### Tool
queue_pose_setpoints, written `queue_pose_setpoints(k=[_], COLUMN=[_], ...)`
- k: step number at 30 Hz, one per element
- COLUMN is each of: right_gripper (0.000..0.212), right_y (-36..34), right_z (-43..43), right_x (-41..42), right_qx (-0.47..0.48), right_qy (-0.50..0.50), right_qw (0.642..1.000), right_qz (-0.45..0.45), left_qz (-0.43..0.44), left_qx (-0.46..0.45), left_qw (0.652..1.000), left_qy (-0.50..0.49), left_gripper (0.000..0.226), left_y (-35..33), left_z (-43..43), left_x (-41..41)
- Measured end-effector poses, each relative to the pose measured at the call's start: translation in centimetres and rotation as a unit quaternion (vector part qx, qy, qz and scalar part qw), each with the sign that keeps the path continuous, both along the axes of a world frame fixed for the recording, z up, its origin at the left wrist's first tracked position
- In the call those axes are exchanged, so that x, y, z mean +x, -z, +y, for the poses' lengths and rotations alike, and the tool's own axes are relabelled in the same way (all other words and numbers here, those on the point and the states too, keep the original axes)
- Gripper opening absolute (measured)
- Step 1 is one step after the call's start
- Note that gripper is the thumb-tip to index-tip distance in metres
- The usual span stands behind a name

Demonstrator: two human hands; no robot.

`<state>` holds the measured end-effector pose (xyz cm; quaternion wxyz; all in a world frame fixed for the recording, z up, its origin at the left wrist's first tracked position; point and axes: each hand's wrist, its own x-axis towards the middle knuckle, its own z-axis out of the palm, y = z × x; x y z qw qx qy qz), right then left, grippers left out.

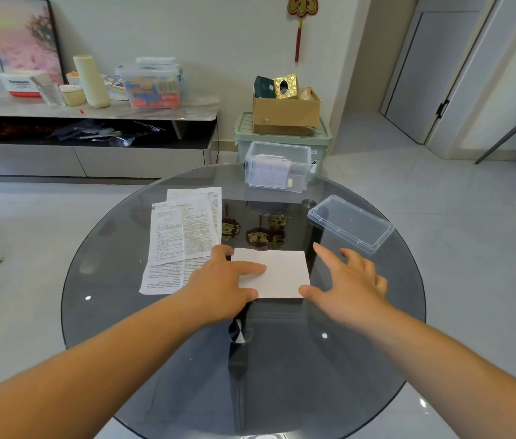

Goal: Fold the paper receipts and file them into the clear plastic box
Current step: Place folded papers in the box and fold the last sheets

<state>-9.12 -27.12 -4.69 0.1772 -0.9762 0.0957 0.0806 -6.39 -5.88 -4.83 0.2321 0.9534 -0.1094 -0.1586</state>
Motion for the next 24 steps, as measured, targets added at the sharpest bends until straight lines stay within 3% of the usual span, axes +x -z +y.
queue_pose_setpoints(k=[13, 19, 22, 24], right_gripper=[0.069, 0.059, 0.057, 0.055], right_y=[-0.4, -1.0, -1.4, -1.4], right_z=[-0.1, 0.2, 0.7, 1.0], right_x=[-0.2, 0.8, 1.5, 1.8], right_qx=[0.027, 0.247, 0.368, 0.391], right_qy=[-0.019, 0.019, 0.076, 0.091], right_qw=[0.999, 0.965, 0.925, 0.915], right_qz=[-0.004, -0.088, -0.058, -0.040], left_qz=[0.017, -0.011, -0.016, -0.017], left_qx=[-0.019, -0.033, -0.035, -0.032], left_qw=[0.999, 0.999, 0.999, 0.999], left_qy=[0.033, 0.024, 0.024, 0.023], left_gripper=[0.041, 0.036, 0.037, 0.037], left_y=[-0.6, -0.1, -0.1, -0.1], left_z=[1.8, 1.5, 1.4, 1.3], left_x=[1.4, 1.0, 0.8, 0.6])
